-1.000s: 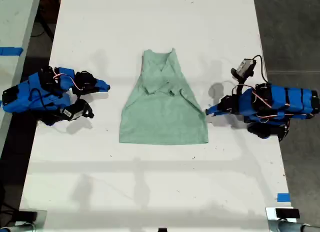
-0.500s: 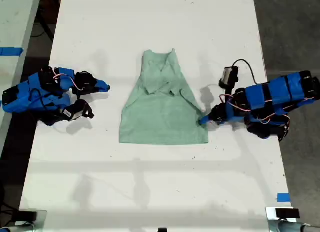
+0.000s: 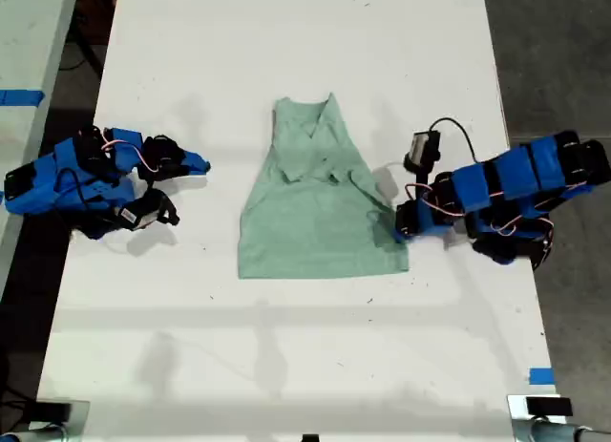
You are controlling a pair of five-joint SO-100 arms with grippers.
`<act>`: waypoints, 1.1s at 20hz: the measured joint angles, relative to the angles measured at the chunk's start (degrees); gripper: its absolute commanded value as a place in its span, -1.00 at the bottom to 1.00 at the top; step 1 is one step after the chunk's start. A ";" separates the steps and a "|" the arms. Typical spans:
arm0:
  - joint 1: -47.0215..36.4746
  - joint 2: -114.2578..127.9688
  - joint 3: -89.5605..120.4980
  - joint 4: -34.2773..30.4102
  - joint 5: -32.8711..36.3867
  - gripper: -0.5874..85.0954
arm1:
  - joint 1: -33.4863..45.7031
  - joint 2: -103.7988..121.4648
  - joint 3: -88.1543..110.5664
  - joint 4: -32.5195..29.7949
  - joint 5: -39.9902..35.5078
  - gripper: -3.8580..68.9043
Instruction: Fold t shirt
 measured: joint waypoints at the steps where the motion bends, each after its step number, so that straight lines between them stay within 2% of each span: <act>1: 0.00 0.00 0.00 0.00 0.00 -0.99 | 0.00 -0.18 -3.43 3.43 0.09 -0.89; 6: 0.00 0.00 0.00 0.00 0.00 -0.99 | 0.26 -9.40 -30.15 21.53 -4.48 -0.89; 10: 0.00 0.00 0.00 0.00 0.00 -0.99 | 0.26 -31.64 -58.62 26.63 -10.55 -0.89; 14: 0.00 0.00 0.00 0.00 0.00 -0.99 | 0.26 -56.34 -84.02 26.37 -15.03 -0.89; 15: 0.00 0.00 0.00 0.00 0.00 -0.98 | 0.26 -60.64 -86.57 25.05 -16.00 -0.64; 16: 0.00 0.00 0.00 0.00 0.00 -0.97 | 0.26 -63.63 -87.45 23.38 -16.61 -0.26; 17: 0.00 0.00 0.00 0.00 0.00 -0.97 | 0.26 -65.13 -87.71 22.41 -16.79 -0.13; 19: 0.09 0.00 0.00 0.00 0.00 -0.97 | 0.26 -65.30 -87.80 22.24 -16.96 -0.02; 22: 0.09 0.00 0.00 0.00 0.00 -0.97 | 0.26 -63.72 -87.80 24.08 -16.87 -0.03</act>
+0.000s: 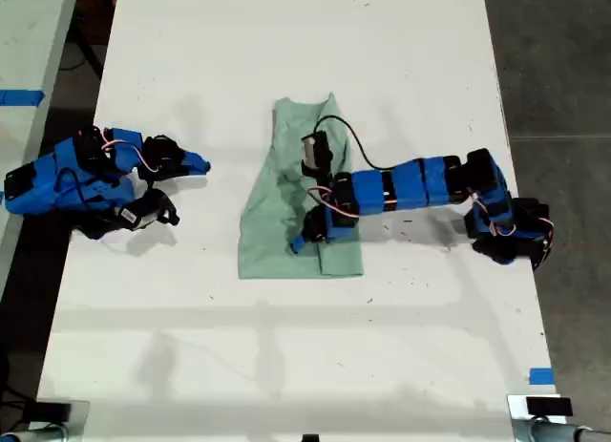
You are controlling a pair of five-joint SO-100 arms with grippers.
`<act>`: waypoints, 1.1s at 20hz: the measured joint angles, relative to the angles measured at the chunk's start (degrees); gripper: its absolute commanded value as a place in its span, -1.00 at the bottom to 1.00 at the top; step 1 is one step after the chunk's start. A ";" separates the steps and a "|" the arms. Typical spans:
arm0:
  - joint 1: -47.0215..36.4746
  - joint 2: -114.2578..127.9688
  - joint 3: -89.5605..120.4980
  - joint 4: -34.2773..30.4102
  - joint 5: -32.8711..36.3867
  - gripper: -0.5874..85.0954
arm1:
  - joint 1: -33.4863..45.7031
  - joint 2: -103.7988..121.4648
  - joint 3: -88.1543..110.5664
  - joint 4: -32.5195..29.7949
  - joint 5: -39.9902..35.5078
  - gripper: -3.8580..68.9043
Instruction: Fold t shirt
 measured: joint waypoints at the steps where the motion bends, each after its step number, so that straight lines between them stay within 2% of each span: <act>1: 0.00 0.00 0.00 0.00 0.00 -0.97 | 0.00 2.55 0.00 2.11 -0.18 -0.04; 3: 0.00 0.00 0.00 0.00 0.00 -0.97 | 0.00 10.11 0.88 7.91 0.53 -0.06; 5: 0.00 0.00 0.00 0.00 0.00 -0.97 | 0.26 20.74 7.03 11.78 2.55 -0.26; 7: 0.00 0.00 0.00 0.00 0.00 -0.97 | 1.58 35.51 22.06 12.48 5.98 -0.84; 9: 0.00 0.00 0.00 0.00 0.00 -0.97 | 2.46 52.12 40.96 9.93 9.40 -0.85; 12: 0.00 0.00 0.00 0.00 0.00 -0.97 | 1.85 78.31 72.07 0.00 11.87 -0.85; 16: 0.00 0.00 0.00 0.00 0.00 -0.98 | 0.88 103.36 105.21 -9.67 10.20 -0.85; 18: 0.00 0.00 0.00 0.00 0.00 -0.98 | 0.88 118.56 116.89 -10.72 5.45 -0.85; 20: 0.00 0.00 0.00 0.00 0.00 -0.99 | 3.08 134.74 122.26 -7.56 1.58 -0.86; 22: 0.00 0.00 0.00 0.00 0.00 -0.99 | 2.55 137.81 122.52 -7.38 -4.13 -0.73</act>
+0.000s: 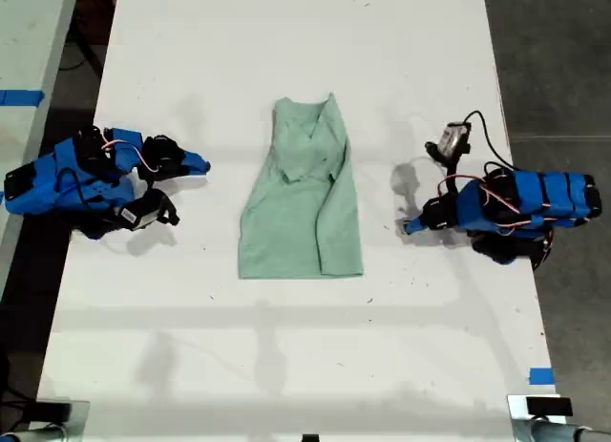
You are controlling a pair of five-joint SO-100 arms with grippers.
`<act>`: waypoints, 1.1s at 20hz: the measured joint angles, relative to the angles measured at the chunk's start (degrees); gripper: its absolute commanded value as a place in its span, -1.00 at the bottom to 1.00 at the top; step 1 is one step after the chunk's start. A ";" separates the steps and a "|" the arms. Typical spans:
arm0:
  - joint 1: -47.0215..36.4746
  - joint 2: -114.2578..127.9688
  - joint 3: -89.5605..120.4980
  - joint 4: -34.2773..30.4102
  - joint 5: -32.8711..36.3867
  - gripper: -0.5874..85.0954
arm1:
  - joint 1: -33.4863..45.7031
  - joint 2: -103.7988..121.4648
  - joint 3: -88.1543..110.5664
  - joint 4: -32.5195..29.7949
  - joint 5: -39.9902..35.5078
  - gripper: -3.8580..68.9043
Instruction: Fold t shirt
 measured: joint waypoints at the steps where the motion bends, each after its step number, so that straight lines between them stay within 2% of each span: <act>1: 0.00 0.00 0.00 0.00 0.00 -0.99 | 0.79 0.70 0.00 0.00 -0.88 -0.71; 10: 0.00 0.00 0.00 0.00 0.00 -0.99 | 0.70 1.32 0.09 0.00 -5.98 -0.77; 12: 0.00 0.00 0.00 0.00 0.00 -0.99 | 1.23 1.32 0.09 0.00 -9.76 -0.77; 22: 0.00 0.00 0.00 0.00 0.00 -0.99 | 1.85 1.32 0.09 0.00 -10.63 -0.81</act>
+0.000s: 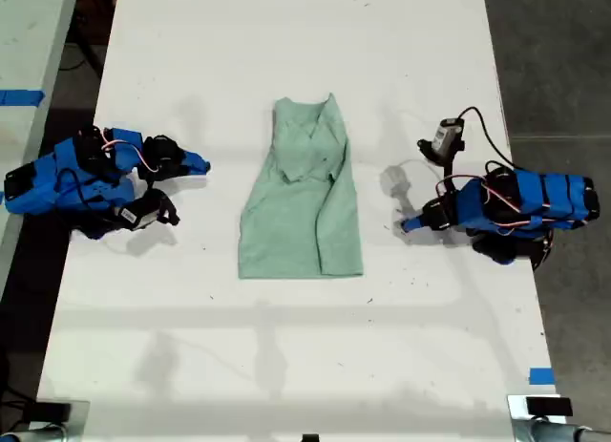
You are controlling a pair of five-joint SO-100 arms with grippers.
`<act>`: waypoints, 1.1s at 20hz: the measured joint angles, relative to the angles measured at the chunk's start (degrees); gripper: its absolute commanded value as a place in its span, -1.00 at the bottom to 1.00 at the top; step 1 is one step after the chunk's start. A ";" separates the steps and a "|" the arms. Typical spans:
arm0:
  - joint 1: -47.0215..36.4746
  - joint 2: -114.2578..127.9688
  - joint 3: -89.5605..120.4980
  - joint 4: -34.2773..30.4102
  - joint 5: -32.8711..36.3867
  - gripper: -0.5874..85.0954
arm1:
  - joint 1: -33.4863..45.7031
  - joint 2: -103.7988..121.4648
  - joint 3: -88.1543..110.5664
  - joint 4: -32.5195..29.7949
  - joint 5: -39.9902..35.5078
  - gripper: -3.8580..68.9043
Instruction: Fold t shirt
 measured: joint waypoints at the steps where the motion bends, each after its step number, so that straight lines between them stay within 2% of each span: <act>1: 0.00 0.00 0.00 0.00 0.00 -0.99 | 0.00 0.00 0.00 0.00 0.00 -0.81; 22: 0.00 0.00 0.00 0.00 0.00 -0.99 | 0.00 0.00 0.00 0.00 0.00 -0.84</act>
